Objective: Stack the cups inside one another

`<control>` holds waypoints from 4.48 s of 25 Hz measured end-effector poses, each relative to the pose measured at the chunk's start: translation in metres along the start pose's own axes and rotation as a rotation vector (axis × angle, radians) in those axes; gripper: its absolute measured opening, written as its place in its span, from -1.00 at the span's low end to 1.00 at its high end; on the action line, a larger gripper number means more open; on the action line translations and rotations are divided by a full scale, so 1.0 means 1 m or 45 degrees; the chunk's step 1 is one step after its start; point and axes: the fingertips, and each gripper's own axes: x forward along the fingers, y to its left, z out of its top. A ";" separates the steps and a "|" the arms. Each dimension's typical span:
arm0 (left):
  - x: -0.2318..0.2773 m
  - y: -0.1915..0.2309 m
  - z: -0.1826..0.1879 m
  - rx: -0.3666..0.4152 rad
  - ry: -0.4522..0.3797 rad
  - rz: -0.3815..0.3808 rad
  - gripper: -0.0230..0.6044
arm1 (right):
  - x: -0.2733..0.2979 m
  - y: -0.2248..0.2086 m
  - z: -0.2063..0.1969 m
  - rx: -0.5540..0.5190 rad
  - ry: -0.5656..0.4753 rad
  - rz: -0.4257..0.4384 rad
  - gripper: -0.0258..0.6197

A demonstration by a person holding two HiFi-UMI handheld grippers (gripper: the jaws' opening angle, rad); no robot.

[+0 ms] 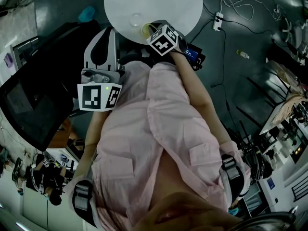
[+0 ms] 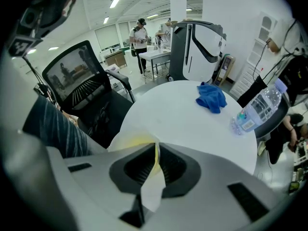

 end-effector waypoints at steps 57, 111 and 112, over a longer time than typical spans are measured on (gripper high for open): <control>0.004 -0.120 -0.038 0.084 -0.114 0.028 -0.88 | -0.245 -0.087 0.019 0.283 -1.089 -0.326 -0.82; 0.017 -0.149 -0.042 0.085 -0.123 -0.096 -0.88 | -0.335 -0.077 -0.053 0.581 -1.374 -0.432 -0.82; 0.016 -0.148 -0.042 0.084 -0.123 -0.096 -0.88 | -0.335 -0.076 -0.053 0.581 -1.372 -0.431 -0.81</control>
